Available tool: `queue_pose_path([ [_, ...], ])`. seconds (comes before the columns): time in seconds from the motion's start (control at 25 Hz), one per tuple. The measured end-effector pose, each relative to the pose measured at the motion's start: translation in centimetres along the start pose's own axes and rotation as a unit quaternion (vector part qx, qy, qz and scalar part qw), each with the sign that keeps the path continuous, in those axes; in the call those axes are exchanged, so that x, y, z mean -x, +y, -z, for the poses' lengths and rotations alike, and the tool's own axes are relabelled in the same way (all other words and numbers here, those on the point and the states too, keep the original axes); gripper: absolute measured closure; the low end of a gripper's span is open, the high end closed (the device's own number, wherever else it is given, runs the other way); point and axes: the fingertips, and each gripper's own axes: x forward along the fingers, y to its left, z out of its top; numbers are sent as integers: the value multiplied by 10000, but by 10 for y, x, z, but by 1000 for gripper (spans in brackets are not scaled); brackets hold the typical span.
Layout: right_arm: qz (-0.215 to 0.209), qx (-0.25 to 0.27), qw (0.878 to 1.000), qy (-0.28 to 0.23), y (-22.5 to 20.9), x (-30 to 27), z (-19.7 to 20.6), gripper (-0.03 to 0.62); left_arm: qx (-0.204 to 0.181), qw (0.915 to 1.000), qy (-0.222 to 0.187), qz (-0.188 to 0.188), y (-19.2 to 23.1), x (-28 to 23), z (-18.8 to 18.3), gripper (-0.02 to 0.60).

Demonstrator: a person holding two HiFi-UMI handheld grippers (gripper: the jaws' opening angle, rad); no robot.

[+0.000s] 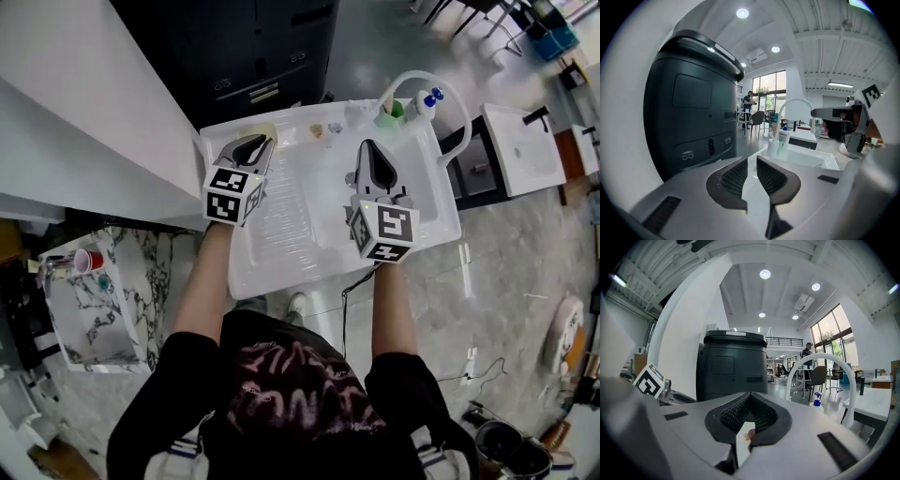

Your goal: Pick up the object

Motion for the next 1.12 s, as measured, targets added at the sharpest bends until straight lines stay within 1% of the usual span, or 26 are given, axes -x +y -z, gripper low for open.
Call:
queue_pose_path([
  [0.04,27,-17,10000,6,-2,-1,1,579,-20,9999,125,85,-1,-7,7,496],
  [0.16,73,31,10000,44,-6,-3,3,579,-187,9982,509,241,-3,-27,30,445],
  [0.32,70,17,9999,90,-6,-5,3,579,-383,9939,997,278,3,-52,60,397],
  [0.44,77,19,9998,157,-7,-5,7,579,-618,9879,1379,346,5,-69,82,367],
  [0.52,96,23,9998,187,-9,-5,8,579,-729,9843,1563,377,7,-80,93,356],
  [0.68,198,1,9995,232,-20,-2,16,579,-843,9799,1769,368,12,-99,103,357],
  [0.76,235,7,9993,286,-27,-3,23,579,-857,9768,1919,414,14,-107,109,357],
  [0.96,256,-84,9988,419,-30,-10,35,579,-1052,9687,2184,534,16,-120,123,368],
  [1.12,254,-137,9983,498,-32,-14,47,579,-1345,9621,2317,510,19,-125,127,394],
])
